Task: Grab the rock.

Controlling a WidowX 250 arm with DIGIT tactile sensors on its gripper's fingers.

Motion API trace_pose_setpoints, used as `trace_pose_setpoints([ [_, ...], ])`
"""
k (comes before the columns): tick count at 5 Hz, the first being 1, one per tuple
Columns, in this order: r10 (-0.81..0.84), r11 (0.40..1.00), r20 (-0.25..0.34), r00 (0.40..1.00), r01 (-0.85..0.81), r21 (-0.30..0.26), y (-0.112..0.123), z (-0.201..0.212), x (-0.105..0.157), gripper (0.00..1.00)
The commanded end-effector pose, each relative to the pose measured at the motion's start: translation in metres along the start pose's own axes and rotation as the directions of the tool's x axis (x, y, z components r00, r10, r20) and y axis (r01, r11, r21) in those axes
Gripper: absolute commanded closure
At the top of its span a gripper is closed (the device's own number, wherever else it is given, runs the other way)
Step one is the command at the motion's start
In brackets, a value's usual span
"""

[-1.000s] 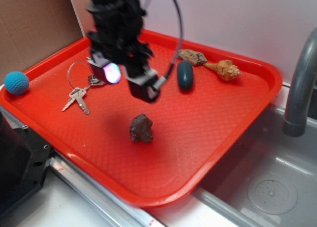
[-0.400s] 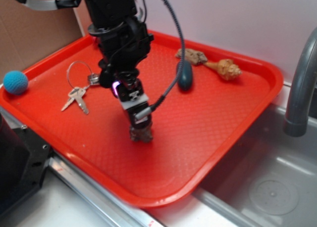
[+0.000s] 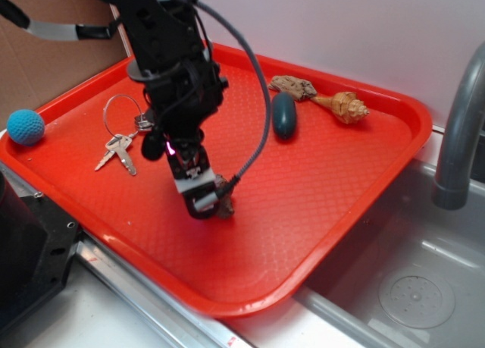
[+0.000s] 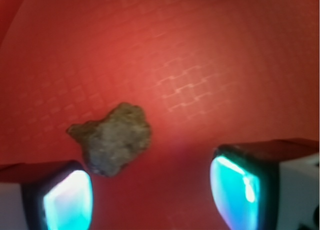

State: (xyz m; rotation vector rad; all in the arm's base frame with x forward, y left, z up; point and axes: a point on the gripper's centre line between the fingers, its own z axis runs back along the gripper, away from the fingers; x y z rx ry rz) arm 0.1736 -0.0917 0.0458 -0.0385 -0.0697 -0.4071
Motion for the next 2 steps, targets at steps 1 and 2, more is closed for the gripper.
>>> trace_pose_setpoints([
  [1, -0.133, 0.991, 0.025, 0.991, 0.133, -0.005, -0.0351, -0.0127, -0.0053, 0.00],
  [2, -0.106, 0.994, -0.001, 0.994, 0.106, 0.020, -0.0400, -0.0223, -0.0024, 0.00],
])
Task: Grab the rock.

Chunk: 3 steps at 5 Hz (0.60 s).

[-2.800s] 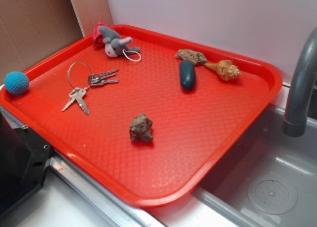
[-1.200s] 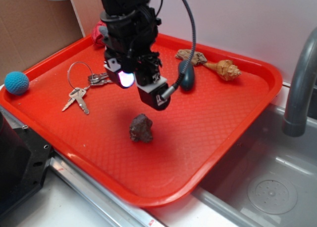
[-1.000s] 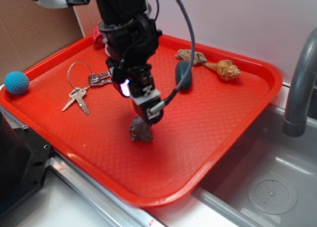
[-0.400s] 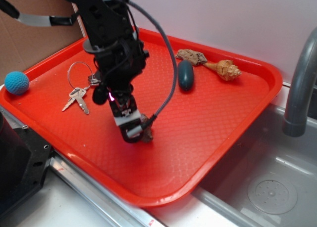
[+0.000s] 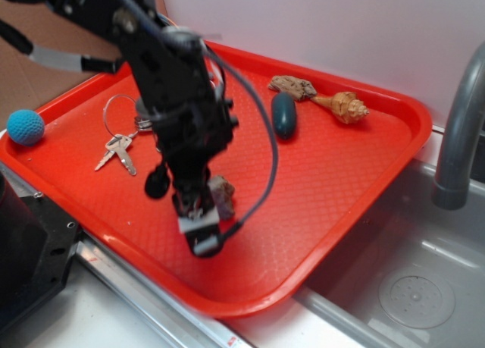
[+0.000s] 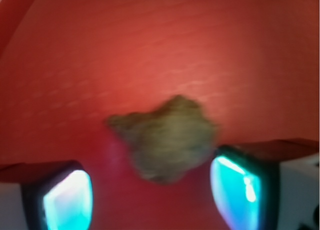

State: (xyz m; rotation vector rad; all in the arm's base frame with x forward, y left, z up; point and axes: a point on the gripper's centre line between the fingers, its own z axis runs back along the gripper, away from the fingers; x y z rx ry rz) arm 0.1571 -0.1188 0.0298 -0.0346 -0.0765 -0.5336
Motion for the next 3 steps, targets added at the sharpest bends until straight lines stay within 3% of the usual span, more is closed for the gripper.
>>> trace_pose_setpoints([
  [1, 0.070, 0.997, -0.031, 0.997, -0.069, 0.022, -0.002, -0.009, 0.012, 0.00],
  [3, 0.127, 0.992, -0.038, 0.991, -0.127, 0.003, 0.015, -0.003, 0.025, 0.00],
])
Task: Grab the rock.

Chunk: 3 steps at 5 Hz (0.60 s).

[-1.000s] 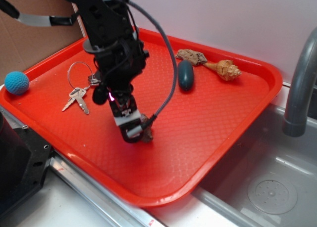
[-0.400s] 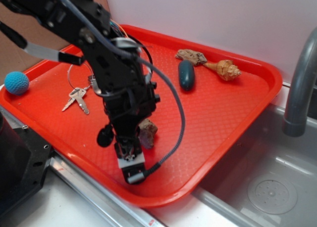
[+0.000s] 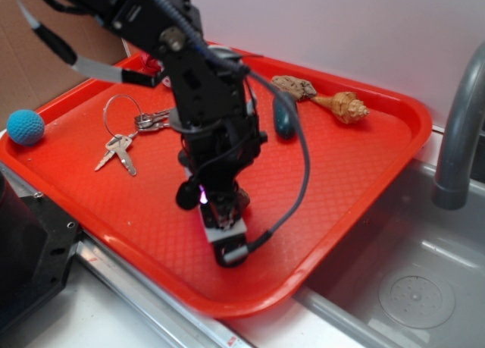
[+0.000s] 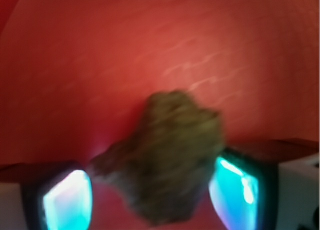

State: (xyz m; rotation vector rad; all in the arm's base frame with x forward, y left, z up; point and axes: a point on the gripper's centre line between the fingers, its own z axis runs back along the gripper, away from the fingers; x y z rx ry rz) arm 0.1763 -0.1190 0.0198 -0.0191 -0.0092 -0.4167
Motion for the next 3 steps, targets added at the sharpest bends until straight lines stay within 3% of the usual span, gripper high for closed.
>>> trace_pose_setpoints([
  [1, 0.016, 1.000, 0.047, 0.999, -0.016, 0.000, 0.005, 0.014, 0.007, 1.00],
  [2, 0.018, 1.000, 0.059, 0.998, -0.018, 0.006, 0.007, 0.022, 0.002, 1.00],
  [3, 0.106, 0.994, 0.079, 0.991, -0.107, 0.009, 0.022, 0.052, -0.004, 1.00],
])
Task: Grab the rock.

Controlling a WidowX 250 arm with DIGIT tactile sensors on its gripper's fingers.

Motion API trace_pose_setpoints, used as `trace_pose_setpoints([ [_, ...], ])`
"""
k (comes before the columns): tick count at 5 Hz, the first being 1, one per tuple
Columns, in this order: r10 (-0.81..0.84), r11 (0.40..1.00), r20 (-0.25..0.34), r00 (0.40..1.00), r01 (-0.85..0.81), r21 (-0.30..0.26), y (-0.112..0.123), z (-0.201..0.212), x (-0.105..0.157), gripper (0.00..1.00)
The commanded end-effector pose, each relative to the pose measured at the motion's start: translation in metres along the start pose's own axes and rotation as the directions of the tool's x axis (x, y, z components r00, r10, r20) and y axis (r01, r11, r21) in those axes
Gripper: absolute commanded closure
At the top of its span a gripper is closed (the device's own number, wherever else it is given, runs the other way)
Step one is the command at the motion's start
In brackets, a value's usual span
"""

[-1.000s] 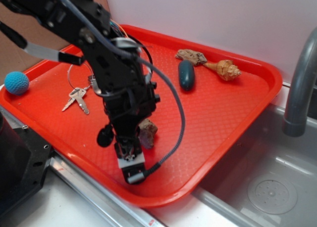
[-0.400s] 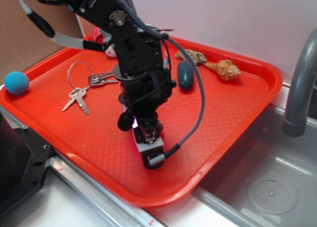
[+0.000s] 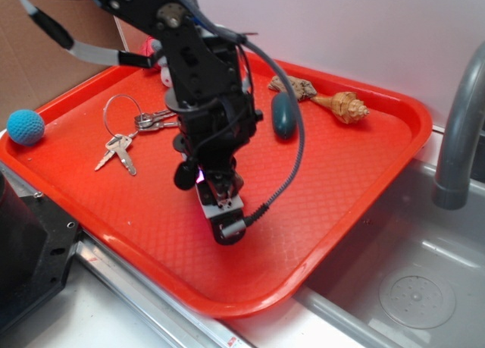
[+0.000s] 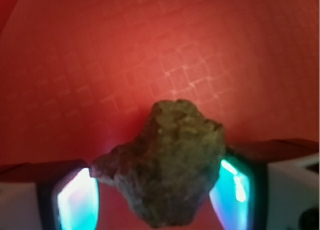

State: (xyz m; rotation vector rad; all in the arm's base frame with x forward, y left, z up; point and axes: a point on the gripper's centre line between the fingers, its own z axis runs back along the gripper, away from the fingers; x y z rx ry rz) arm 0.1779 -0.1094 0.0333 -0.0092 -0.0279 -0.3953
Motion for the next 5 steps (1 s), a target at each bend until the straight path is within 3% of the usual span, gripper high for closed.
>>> trace_pose_setpoints([
  [1, 0.318, 0.948, 0.034, 0.947, -0.318, -0.019, 0.054, 0.089, -0.018, 1.00],
  [2, 0.541, 0.840, 0.010, 0.841, -0.541, 0.020, 0.095, 0.141, -0.041, 1.00],
  [3, 0.640, 0.765, 0.050, 0.767, -0.642, 0.054, 0.119, 0.192, -0.044, 1.00],
  [4, 0.633, 0.767, 0.112, 0.766, -0.640, 0.046, 0.117, 0.220, -0.052, 1.00],
  [5, 0.624, 0.768, 0.135, 0.769, -0.636, 0.073, 0.113, 0.221, -0.055, 1.00],
])
